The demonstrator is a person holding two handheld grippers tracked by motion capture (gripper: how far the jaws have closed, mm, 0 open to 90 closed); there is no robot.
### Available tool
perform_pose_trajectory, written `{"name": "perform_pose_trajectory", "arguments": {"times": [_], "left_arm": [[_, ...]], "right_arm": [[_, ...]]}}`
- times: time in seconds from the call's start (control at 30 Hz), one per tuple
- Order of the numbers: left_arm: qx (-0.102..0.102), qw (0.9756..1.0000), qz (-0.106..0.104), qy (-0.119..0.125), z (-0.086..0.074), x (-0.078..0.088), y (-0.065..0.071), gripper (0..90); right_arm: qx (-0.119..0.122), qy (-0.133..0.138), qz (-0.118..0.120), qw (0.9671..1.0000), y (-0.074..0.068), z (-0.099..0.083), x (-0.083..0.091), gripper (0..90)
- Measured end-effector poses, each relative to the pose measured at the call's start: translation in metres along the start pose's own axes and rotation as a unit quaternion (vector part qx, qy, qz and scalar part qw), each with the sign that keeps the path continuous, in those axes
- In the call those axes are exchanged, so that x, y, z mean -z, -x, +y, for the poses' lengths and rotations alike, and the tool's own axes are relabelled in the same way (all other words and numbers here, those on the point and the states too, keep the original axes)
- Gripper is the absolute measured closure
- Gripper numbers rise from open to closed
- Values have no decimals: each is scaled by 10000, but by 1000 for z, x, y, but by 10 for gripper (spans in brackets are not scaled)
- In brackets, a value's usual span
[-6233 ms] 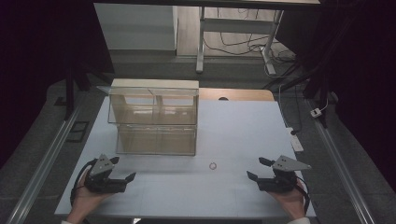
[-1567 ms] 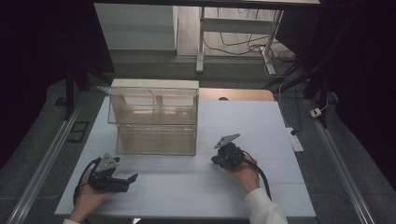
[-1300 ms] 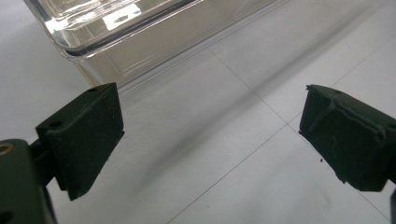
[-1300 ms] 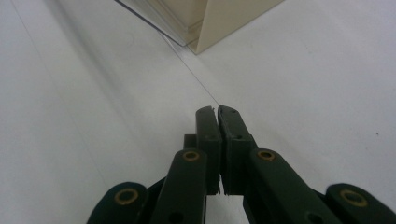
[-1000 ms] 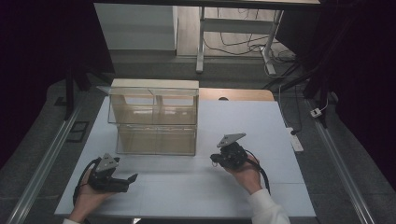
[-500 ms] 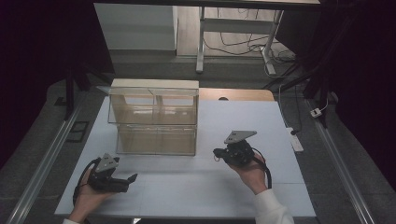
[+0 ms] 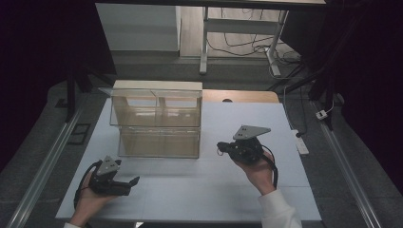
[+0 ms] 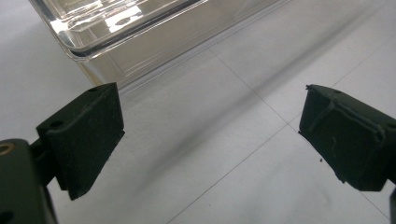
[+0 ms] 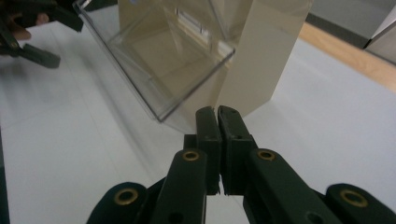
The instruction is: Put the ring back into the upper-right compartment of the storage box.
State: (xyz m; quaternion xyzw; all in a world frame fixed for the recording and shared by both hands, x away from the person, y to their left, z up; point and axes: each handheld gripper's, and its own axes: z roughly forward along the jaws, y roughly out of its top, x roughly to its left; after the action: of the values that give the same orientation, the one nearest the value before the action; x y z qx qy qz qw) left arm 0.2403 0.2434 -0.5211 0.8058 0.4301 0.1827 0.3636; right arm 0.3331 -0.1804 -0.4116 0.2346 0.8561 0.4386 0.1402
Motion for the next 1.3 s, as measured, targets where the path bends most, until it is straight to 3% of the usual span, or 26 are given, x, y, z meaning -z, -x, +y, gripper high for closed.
{"name": "perform_pose_trajectory", "arguments": {"times": [0.13, 1.3], "left_arm": [[-3, 10000, -3, 0, 0, 0, 0, 65], [25, 10000, 22, 5, 0, 0, -1, 65]], "right_arm": [[9, 250, 3, 9997, -2, 12, 6, 871], [126, 849, -49, 9963, -4, 46, 23, 871]]}}
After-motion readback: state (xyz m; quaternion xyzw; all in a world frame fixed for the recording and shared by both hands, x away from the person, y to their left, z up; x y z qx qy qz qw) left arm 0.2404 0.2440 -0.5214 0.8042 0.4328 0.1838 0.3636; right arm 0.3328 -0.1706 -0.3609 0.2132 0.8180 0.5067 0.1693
